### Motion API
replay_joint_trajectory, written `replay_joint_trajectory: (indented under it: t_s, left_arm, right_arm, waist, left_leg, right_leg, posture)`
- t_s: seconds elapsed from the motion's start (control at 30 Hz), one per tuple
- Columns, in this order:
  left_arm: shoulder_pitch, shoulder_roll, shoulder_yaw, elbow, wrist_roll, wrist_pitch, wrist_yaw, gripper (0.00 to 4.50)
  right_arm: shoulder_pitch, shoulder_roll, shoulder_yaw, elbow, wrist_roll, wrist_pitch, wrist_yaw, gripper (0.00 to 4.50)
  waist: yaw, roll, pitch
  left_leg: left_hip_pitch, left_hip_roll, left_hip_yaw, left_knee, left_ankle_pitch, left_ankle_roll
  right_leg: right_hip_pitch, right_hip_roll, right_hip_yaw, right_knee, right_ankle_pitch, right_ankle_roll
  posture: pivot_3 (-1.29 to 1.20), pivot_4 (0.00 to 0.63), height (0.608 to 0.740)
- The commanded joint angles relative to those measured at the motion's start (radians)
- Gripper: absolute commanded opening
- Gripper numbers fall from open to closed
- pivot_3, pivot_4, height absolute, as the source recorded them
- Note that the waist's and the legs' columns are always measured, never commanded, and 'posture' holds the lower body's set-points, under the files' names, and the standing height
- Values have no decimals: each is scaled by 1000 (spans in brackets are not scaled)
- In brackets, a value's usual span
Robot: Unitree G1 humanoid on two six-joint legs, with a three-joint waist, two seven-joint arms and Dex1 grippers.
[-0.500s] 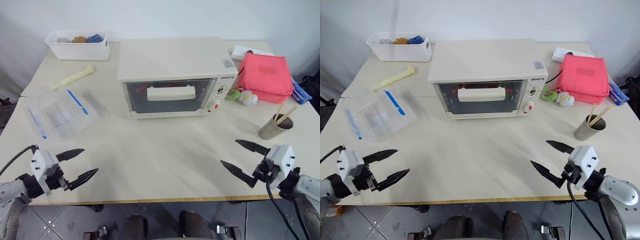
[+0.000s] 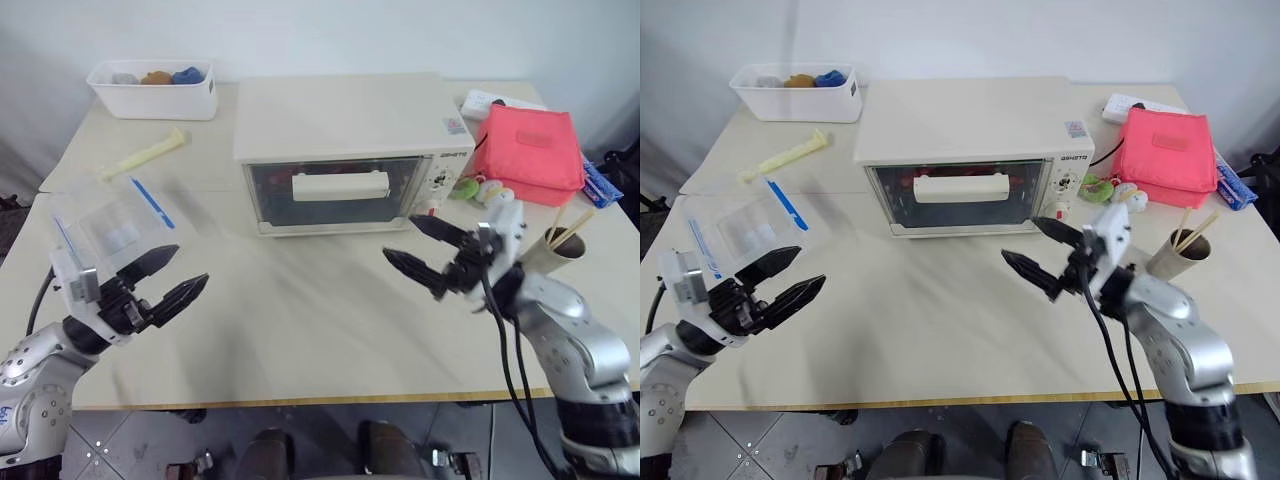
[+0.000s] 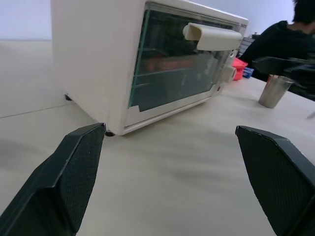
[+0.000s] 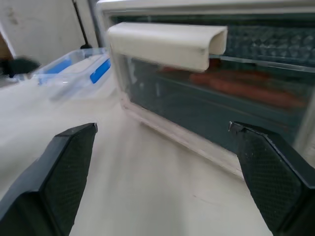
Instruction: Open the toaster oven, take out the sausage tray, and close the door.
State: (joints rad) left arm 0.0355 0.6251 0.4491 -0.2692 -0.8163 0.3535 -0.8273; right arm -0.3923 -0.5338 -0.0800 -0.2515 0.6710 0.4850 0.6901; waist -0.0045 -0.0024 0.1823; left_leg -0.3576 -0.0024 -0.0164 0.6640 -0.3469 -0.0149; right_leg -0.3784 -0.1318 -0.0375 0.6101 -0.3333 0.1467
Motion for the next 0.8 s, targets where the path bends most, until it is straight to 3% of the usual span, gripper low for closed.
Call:
replay_joint_trajectory:
  t_s: [0.03,0.37,0.57,0.73,0.8]
  left_arm:
    - [-10,-3,2,-44,-16,17,19,4500]
    - [-13,-22,-14,-112,-34,77,89,4500]
    - [-32,-20,-5,-121,-60,144,156,4500]
    - [-98,-18,6,-74,-90,172,171,4500]
    - [-125,-24,11,-52,-97,171,173,4117]
  right_arm:
    - [-53,5,23,43,-45,-1,8,4475]
    - [-159,74,49,125,-105,-77,61,4475]
    - [-57,40,101,33,-166,-281,260,4475]
    - [-12,0,116,38,-225,-379,333,4475]
    - [-8,-2,116,47,-241,-404,340,4500]
  waist:
    - [0,0,0]
    - [0,0,0]
    - [1,0,0]
    - [-1,0,0]
    - [-1,0,0]
  left_leg:
    - [0,0,0,0,0,0]
    - [-3,-2,-2,1,-1,1]
    - [-3,-2,-1,3,-1,0]
    - [-2,-2,1,3,-1,0]
    - [-2,-2,0,3,-1,-1]
  right_leg:
    - [0,0,-1,0,0,0]
    - [0,-1,-15,0,1,1]
    - [0,0,-15,1,1,1]
    - [0,0,-15,1,0,1]
    - [0,0,-15,2,0,1]
  posture:
    - [0,150,740]
    - [0,150,740]
    - [0,150,740]
    - [0,150,740]
    - [0,150,740]
